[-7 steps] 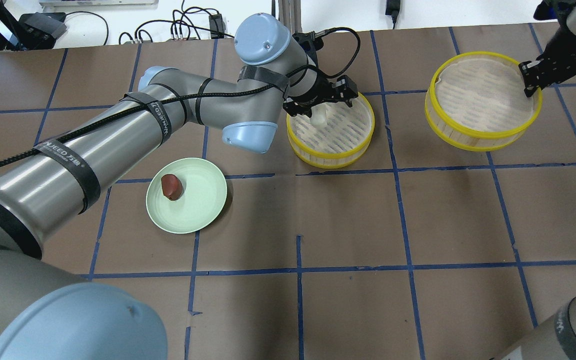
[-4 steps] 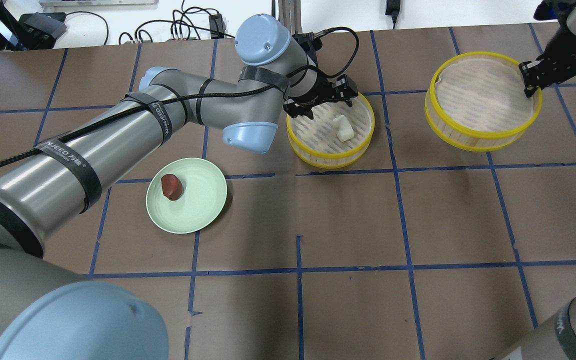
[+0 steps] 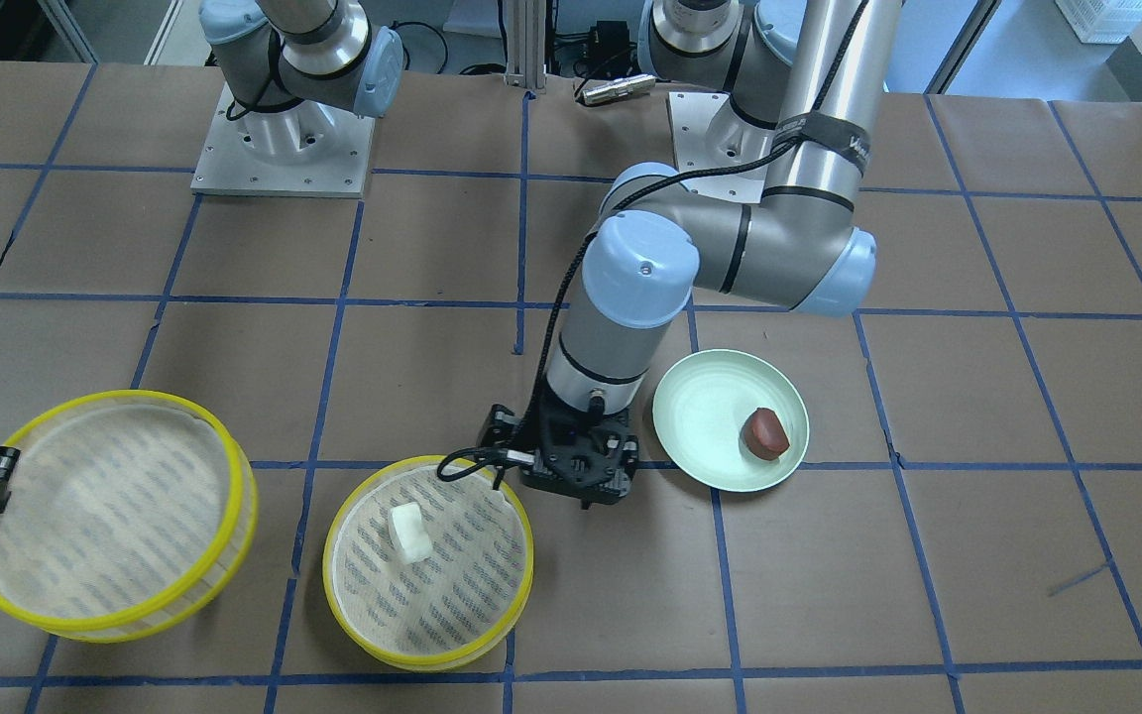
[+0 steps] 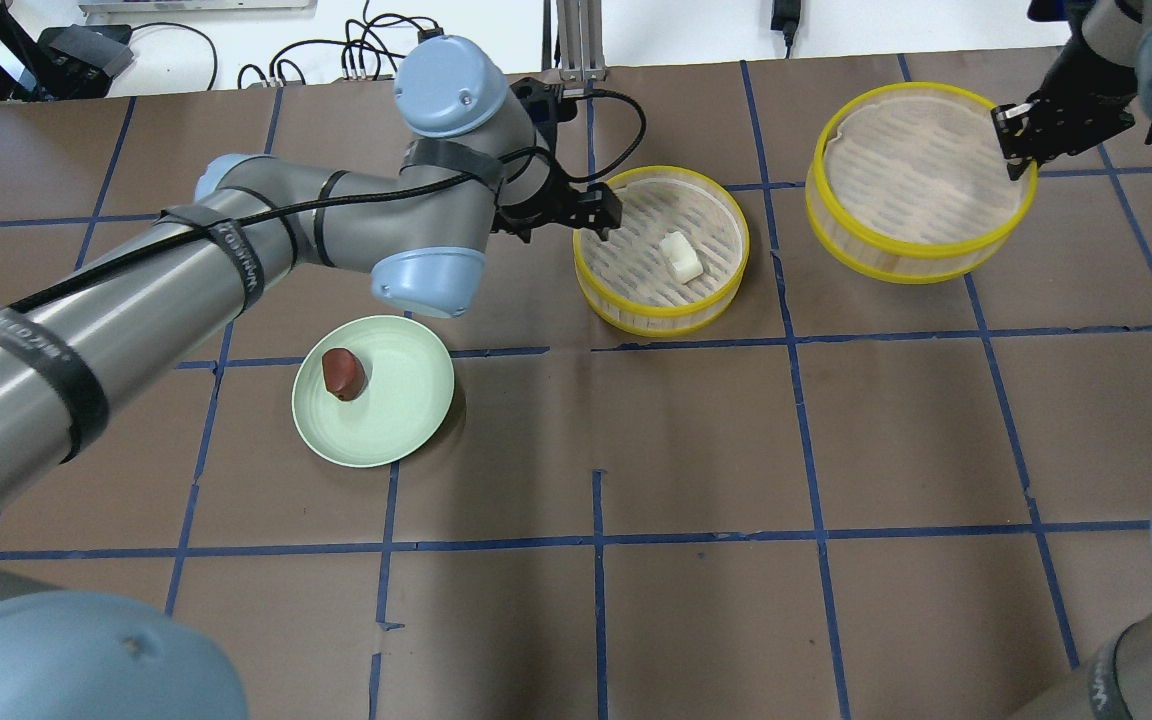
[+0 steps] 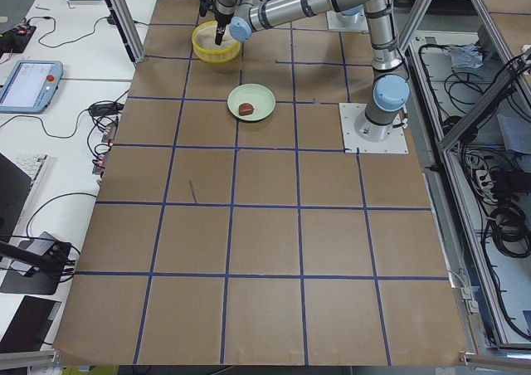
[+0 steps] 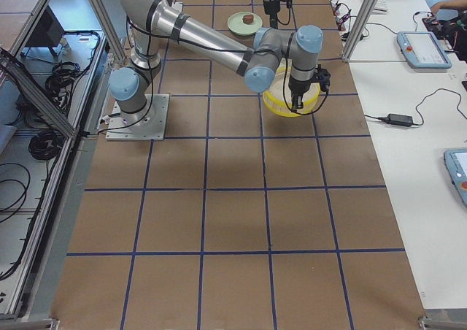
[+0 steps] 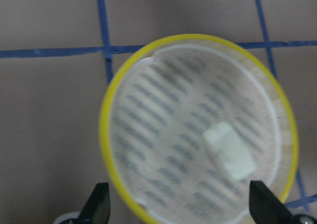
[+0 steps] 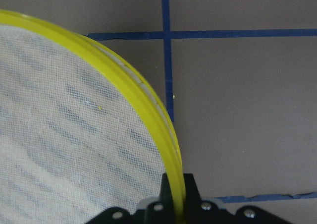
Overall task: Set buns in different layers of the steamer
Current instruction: 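Restack the top tier with the right gripper while the left returns to the plate, then grasp the brown bun on the green plate with the left gripper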
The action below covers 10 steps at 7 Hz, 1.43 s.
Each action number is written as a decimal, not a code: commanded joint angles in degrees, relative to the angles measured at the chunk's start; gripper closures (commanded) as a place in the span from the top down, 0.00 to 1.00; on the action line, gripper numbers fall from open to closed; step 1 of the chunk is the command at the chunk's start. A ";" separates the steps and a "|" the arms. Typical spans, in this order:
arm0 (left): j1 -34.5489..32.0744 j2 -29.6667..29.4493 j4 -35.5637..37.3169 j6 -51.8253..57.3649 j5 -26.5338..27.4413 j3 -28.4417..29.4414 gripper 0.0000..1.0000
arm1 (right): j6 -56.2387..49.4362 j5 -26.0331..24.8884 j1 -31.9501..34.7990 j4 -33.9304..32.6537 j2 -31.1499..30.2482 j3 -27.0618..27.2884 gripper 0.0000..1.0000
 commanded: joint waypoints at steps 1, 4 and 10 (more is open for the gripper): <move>8.77 8.88 -2.61 8.03 1.04 -11.75 1.00 | 16.98 0.39 10.50 -0.19 0.08 0.17 0.17; 15.22 9.89 -5.96 20.03 8.77 -17.15 1.00 | 36.00 0.39 21.52 -1.85 3.14 -0.53 0.17; 17.86 6.81 -3.94 20.29 9.21 -17.43 0.78 | 33.68 -1.63 22.24 -3.44 6.76 -0.18 0.17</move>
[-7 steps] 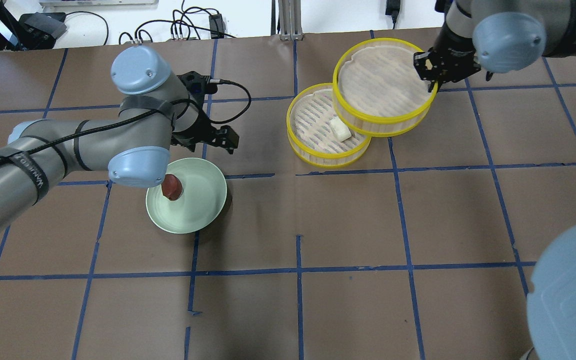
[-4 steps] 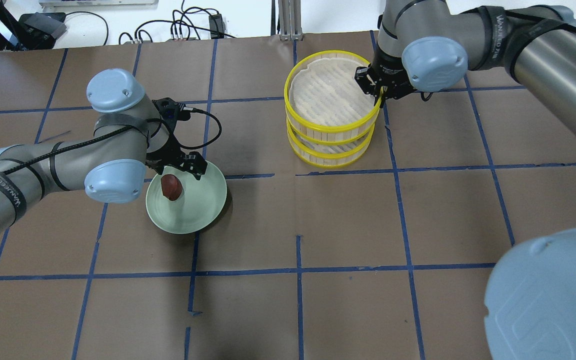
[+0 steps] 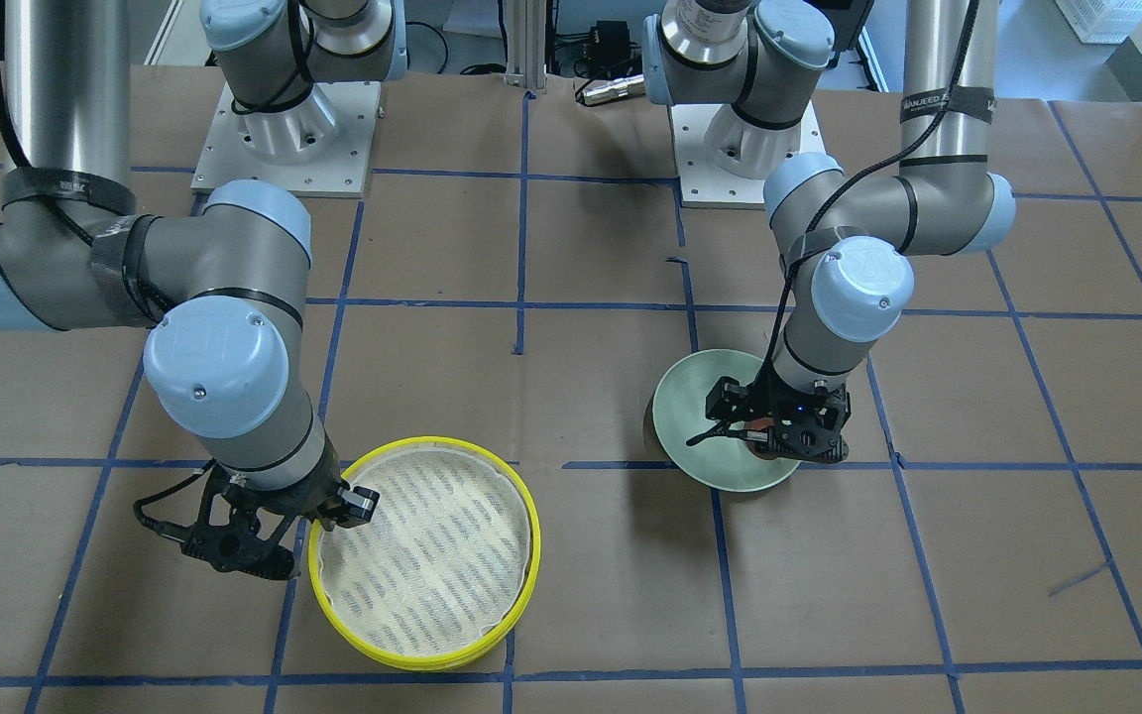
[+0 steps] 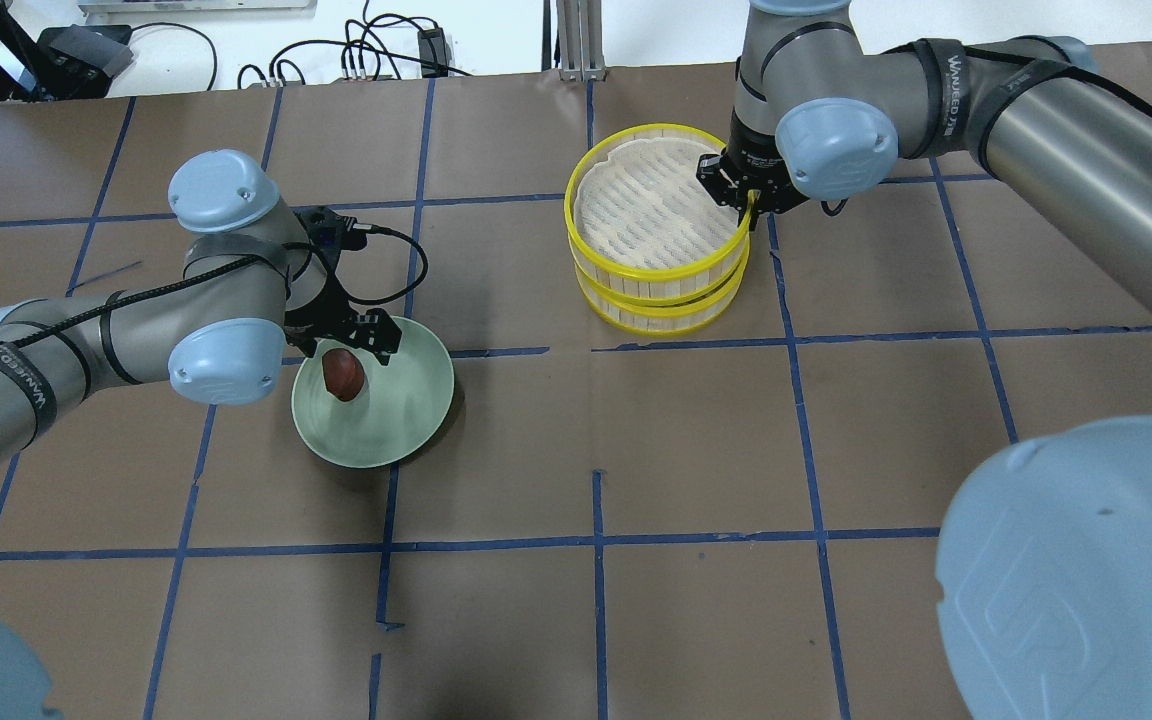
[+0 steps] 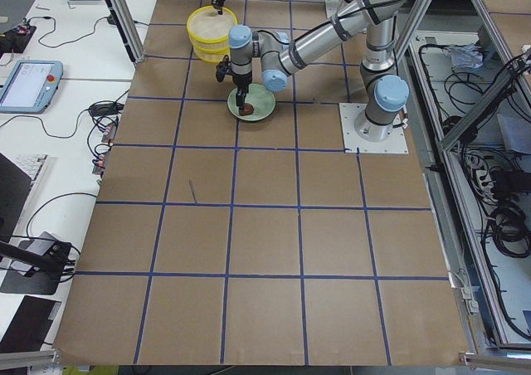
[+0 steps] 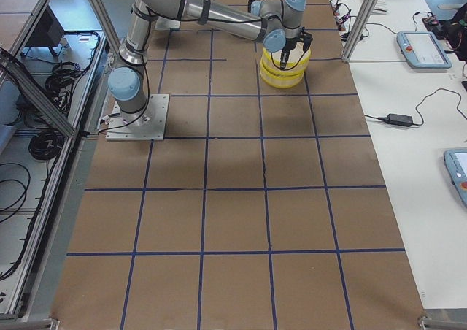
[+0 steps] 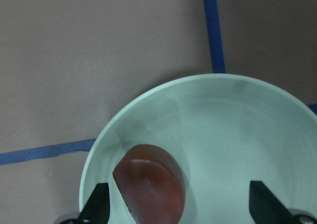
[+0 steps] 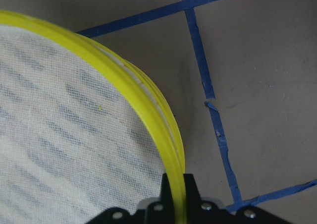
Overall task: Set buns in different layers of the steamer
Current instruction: 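Grasp the brown bun on the green plate with the left gripper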
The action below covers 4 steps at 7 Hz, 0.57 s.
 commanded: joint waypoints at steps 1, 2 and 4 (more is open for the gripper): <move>0.09 -0.93 0.16 -0.06 0.00 -0.65 0.32 | -0.43 -0.18 -0.06 0.00 -0.32 0.62 0.17; 0.09 -1.12 0.16 -0.33 0.00 -0.75 0.07 | -0.69 -0.18 -0.06 0.00 -0.50 0.63 0.17; 0.09 -0.86 0.25 -0.50 0.00 -0.66 0.01 | -0.86 0.00 -0.15 0.00 -0.59 0.71 0.17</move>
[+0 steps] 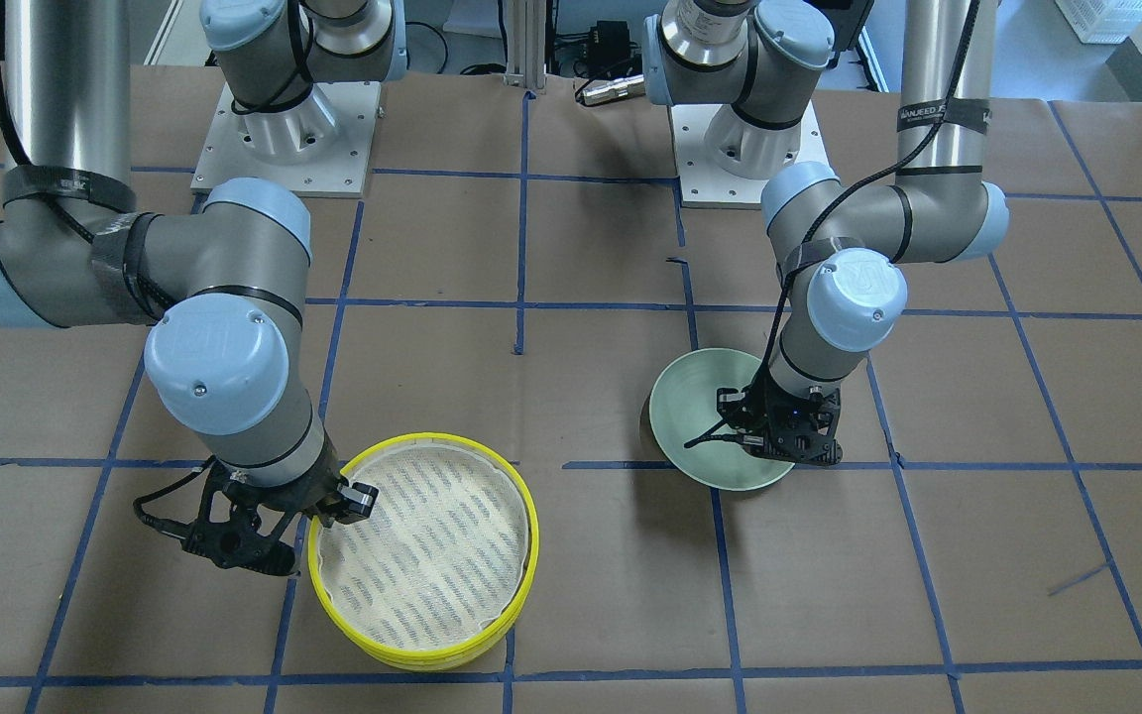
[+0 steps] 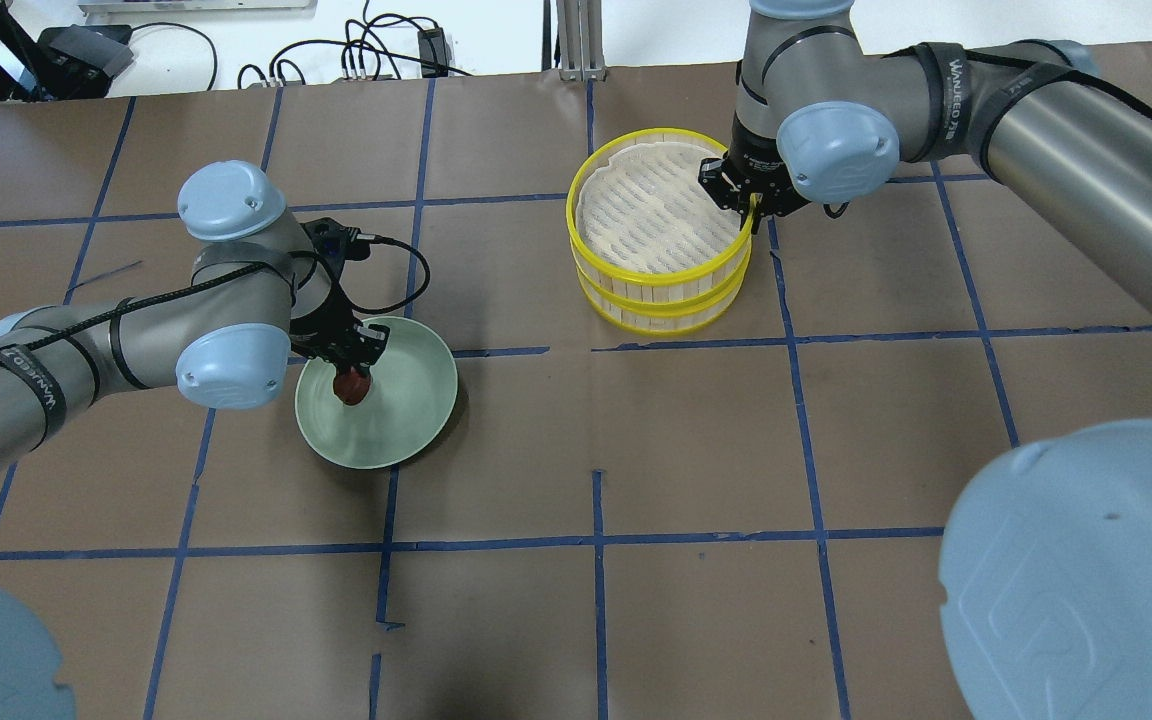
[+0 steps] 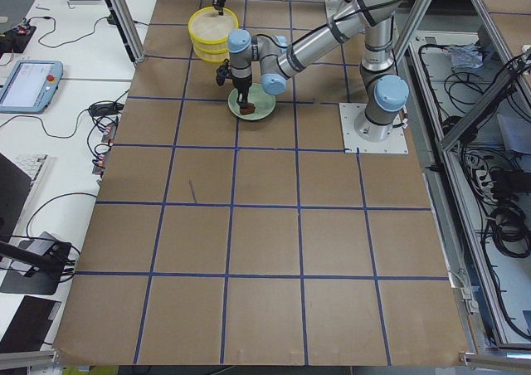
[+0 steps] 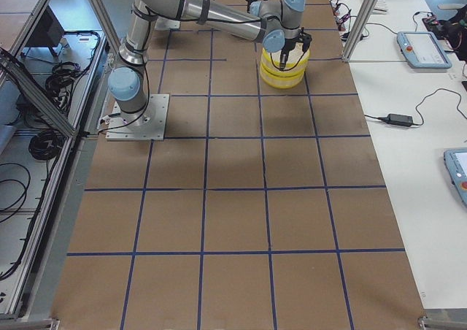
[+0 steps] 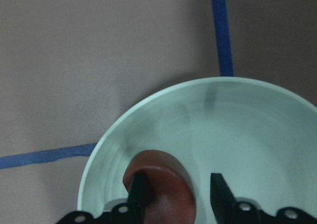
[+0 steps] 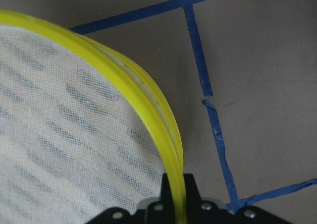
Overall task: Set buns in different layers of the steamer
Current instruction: 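Grasp the brown bun on the green plate with the left gripper, then lift the brown bun and carry it over the top steamer tier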
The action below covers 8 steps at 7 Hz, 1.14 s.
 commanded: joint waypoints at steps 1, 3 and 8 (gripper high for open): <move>-0.08 1.36 0.07 -3.10 0.18 1.02 0.01 | -0.17 0.22 -0.06 0.09 -0.62 -0.26 0.18; -4.45 3.55 -3.16 -13.01 0.00 4.09 0.02 | -3.68 0.05 -0.68 0.09 -1.24 0.26 0.18; -15.28 4.27 -21.46 -31.94 -1.66 22.12 0.02 | -3.07 1.10 -1.12 -0.87 -1.59 1.23 0.18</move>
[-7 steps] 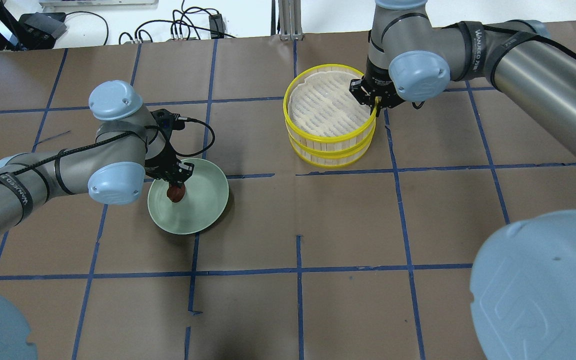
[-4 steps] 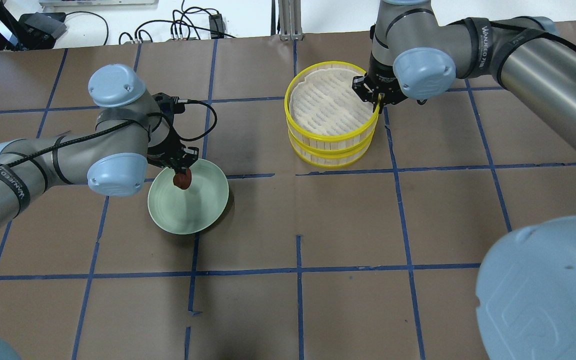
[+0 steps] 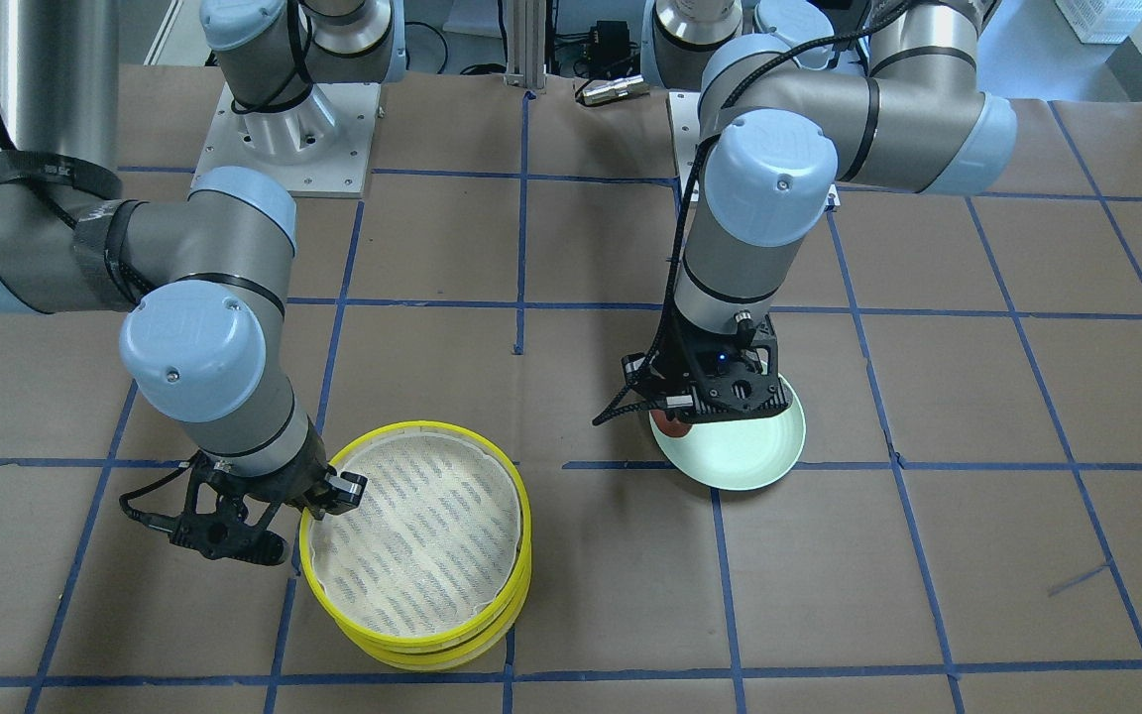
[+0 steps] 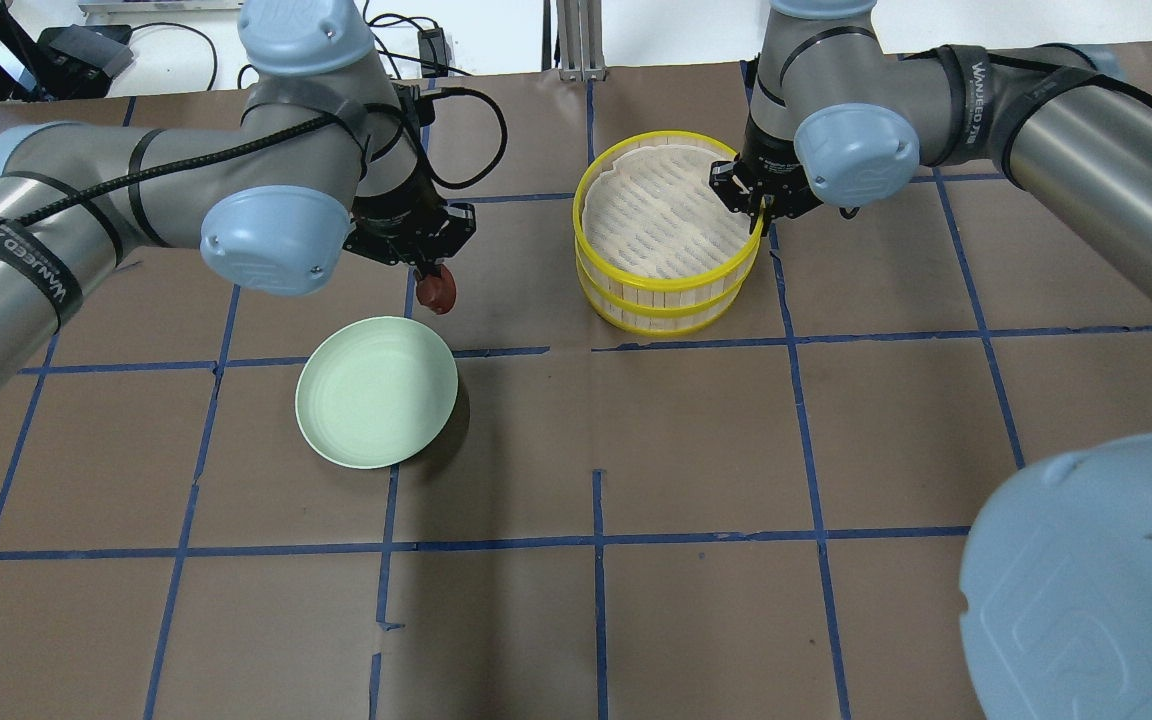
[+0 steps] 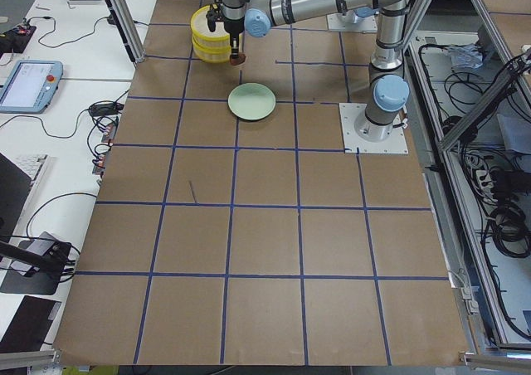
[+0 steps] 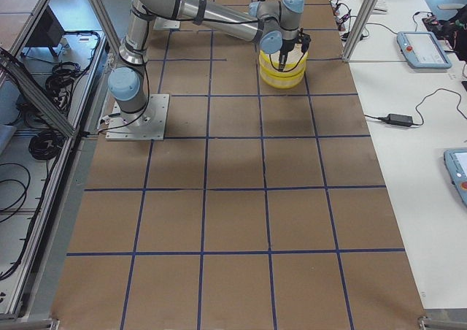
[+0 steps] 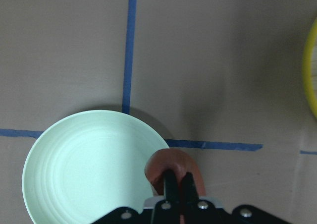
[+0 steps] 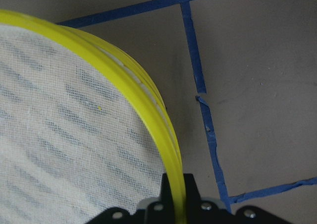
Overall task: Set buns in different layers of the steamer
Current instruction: 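Lift the brown bun and carry it over the top steamer tier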
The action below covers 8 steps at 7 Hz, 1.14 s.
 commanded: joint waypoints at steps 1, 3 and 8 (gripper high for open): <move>-1.54 -0.02 -1.34 -4.86 -2.46 2.20 0.02 | 0.02 0.11 -0.01 -0.45 -0.08 -0.22 0.18; -1.54 -0.28 -1.52 -5.32 -3.09 3.44 0.03 | 0.02 0.20 0.07 -2.03 0.36 0.22 0.18; -4.44 -0.11 -1.51 -8.31 -4.06 5.01 0.03 | -0.51 0.03 0.07 -2.03 0.89 0.48 0.40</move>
